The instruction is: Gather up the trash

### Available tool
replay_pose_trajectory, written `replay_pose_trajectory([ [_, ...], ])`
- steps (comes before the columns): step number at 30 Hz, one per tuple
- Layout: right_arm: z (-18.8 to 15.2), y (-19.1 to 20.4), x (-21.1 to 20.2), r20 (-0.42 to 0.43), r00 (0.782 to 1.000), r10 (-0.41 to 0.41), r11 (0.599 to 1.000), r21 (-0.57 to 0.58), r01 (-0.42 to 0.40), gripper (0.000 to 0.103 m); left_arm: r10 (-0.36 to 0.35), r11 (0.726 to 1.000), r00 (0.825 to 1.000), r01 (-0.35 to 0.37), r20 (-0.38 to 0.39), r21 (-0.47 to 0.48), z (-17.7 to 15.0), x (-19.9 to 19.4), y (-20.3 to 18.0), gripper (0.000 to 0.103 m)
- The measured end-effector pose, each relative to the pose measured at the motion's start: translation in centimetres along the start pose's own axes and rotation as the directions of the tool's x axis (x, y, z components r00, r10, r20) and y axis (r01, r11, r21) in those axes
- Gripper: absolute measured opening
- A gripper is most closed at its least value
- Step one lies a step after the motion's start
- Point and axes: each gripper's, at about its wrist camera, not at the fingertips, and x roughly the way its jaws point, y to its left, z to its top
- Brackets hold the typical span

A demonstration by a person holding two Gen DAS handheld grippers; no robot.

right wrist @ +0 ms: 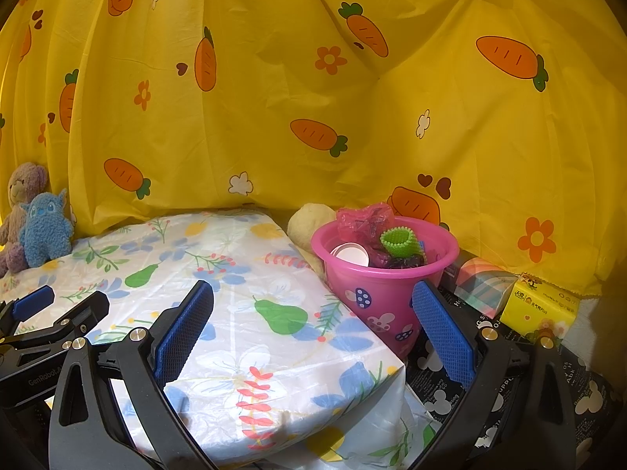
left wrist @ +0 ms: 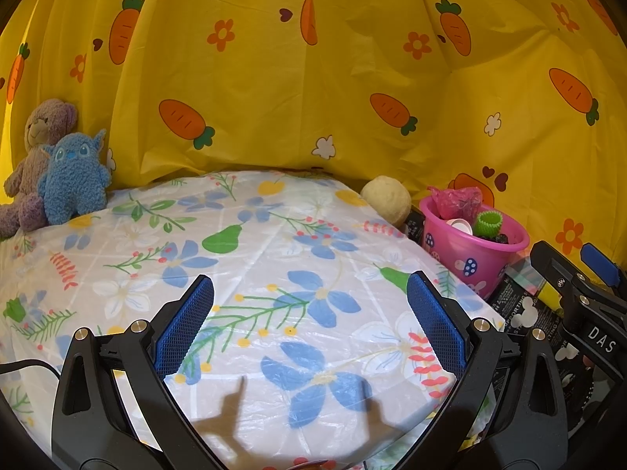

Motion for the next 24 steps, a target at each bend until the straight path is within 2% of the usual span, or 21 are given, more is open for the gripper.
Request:
replay_pose_trajectory([
  [24,-0.23,0.23,0.14,-0.002,1.0,-0.001,1.0,0.002,0.001,0.098,0.004,1.0,1.0,-0.004,-0.002,-0.002,-0.49,0.08,0.1,0.097],
])
